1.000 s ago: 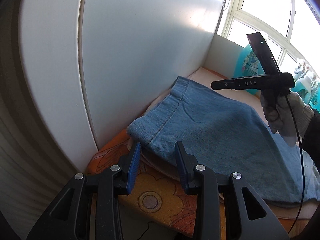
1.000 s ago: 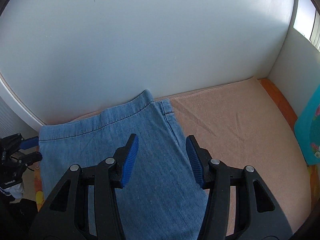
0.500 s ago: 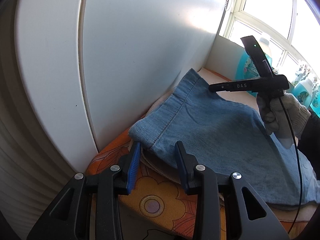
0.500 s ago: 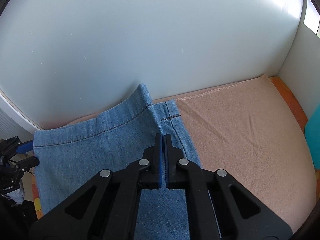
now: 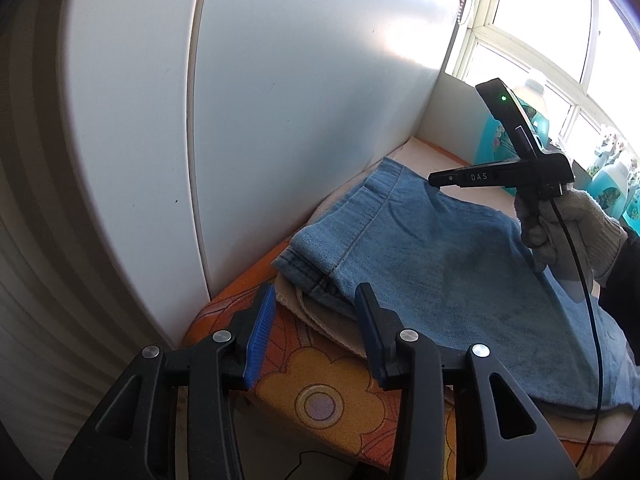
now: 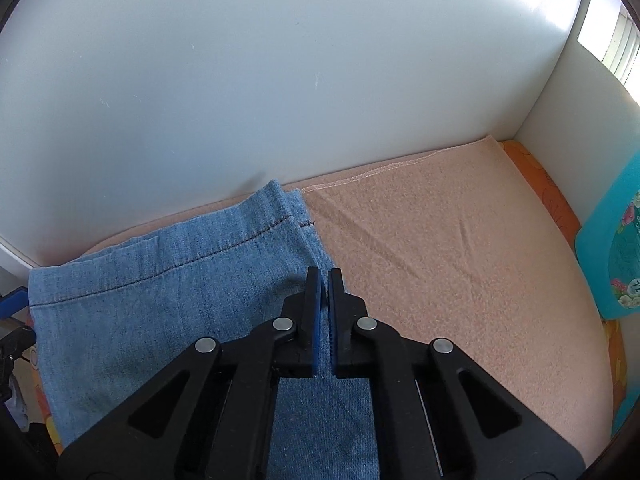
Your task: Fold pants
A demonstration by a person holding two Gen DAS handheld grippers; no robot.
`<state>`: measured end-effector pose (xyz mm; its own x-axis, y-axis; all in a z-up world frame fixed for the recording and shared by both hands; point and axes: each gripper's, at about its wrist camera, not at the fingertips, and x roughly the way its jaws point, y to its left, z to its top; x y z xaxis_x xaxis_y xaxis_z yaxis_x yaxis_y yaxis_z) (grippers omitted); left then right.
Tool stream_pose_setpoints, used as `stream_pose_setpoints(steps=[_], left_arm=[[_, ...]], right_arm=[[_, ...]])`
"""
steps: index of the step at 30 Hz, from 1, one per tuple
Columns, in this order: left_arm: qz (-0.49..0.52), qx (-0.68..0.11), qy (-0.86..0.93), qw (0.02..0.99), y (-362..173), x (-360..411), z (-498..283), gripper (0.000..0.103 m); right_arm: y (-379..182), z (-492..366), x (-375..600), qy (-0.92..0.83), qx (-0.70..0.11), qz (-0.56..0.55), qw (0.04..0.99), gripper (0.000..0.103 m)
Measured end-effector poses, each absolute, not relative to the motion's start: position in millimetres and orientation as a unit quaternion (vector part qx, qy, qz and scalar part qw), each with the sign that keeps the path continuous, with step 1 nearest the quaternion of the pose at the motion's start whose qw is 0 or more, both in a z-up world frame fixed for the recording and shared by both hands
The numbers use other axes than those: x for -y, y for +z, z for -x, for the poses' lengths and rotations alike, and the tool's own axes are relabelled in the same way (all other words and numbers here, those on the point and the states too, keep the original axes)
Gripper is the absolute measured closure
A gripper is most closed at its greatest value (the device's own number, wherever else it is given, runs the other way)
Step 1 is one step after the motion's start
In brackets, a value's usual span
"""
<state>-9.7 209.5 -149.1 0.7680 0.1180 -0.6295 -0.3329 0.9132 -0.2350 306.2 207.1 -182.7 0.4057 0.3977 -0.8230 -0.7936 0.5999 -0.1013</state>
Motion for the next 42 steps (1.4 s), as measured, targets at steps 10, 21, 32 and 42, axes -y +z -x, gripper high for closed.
stream_pose_setpoints(steps=[10, 21, 32, 42], left_arm=[[0.197, -0.330, 0.119, 0.915, -152, -211, -12, 0.051], [0.177, -0.318, 0.137, 0.921, -150, -206, -23, 0.057], [0.128, -0.277, 0.124, 0.944, -139, -186, -22, 0.092], [0.097, -0.279, 0.114, 0.949, -141, -172, -29, 0.092]], right_arm=[[-160, -242, -200, 0.454, -0.404, 0.201, 0.769, 0.085], [-173, -232, -211, 0.479, -0.433, 0.187, 0.740, 0.085], [-171, -234, -246, 0.513, -0.498, 0.087, 0.694, 0.050], [-201, -223, -295, 0.475, -0.540, 0.095, 0.688, 0.067]])
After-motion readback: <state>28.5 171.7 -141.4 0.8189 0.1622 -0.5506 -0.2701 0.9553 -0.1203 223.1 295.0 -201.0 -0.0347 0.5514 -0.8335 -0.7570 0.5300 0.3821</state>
